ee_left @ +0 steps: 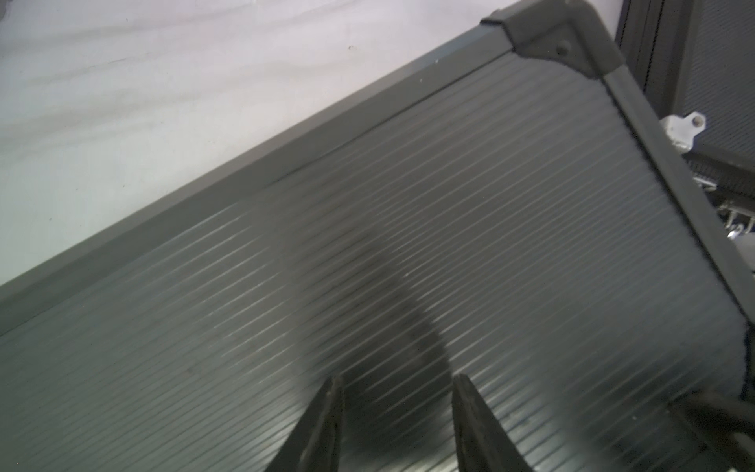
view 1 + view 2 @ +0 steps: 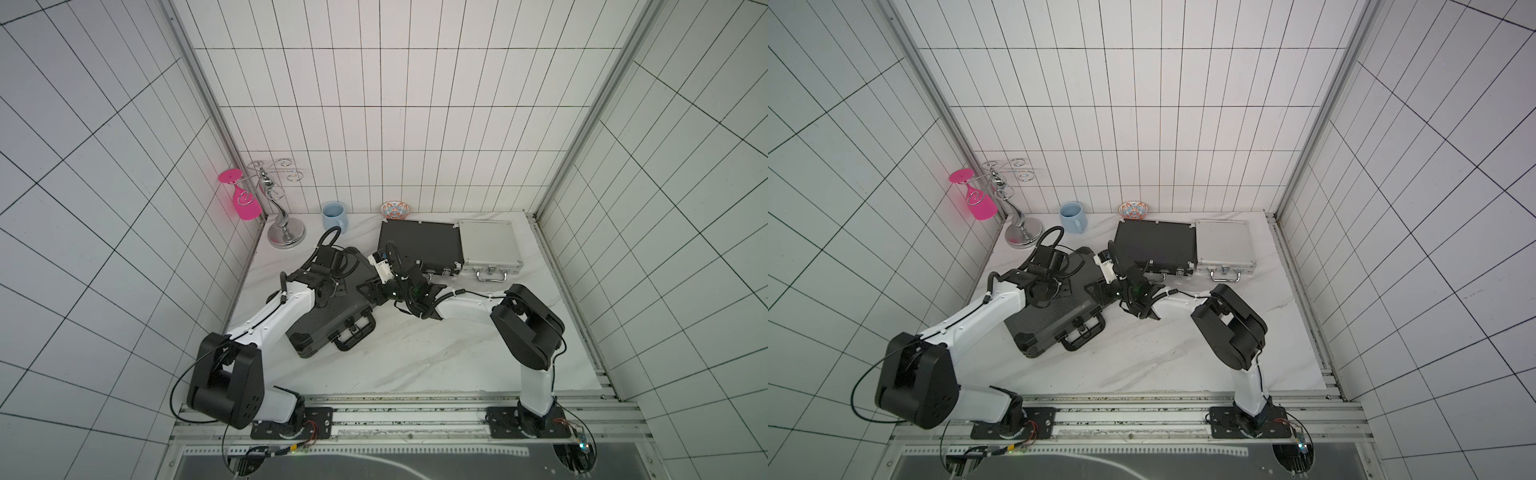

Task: Close the poker set cases
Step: Adjust the poker set case at the center of the board, then fasten the fastener on the poker set case.

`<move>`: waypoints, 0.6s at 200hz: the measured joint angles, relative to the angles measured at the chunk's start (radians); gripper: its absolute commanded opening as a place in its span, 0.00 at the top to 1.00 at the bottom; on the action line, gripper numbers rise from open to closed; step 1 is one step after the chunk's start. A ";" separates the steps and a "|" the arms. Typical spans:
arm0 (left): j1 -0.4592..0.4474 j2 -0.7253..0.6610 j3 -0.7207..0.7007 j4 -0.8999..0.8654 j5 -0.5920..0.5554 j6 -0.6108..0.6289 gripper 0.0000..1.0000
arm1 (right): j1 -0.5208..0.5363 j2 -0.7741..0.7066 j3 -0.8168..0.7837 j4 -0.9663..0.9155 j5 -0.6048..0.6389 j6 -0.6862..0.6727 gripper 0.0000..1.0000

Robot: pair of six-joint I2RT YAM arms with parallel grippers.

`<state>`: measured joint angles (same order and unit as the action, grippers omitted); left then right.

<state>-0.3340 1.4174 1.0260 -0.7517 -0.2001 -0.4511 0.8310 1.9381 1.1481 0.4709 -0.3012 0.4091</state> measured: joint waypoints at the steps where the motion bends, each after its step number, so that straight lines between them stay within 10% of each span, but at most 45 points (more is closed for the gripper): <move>1: 0.000 0.000 0.002 -0.003 0.000 0.000 0.57 | 0.000 0.000 -0.001 0.001 0.000 0.000 0.54; 50: -0.011 0.048 0.029 -0.054 -0.028 0.019 0.84 | -0.002 -0.018 -0.029 0.023 -0.001 0.014 0.54; 120: -0.011 0.078 0.053 -0.063 -0.056 0.052 0.83 | 0.006 -0.164 -0.166 -0.035 -0.023 0.026 0.57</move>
<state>-0.3447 1.4952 1.0790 -0.8146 -0.2565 -0.3992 0.8368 1.7744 0.9825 0.4362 -0.3241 0.4355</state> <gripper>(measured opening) 0.171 0.440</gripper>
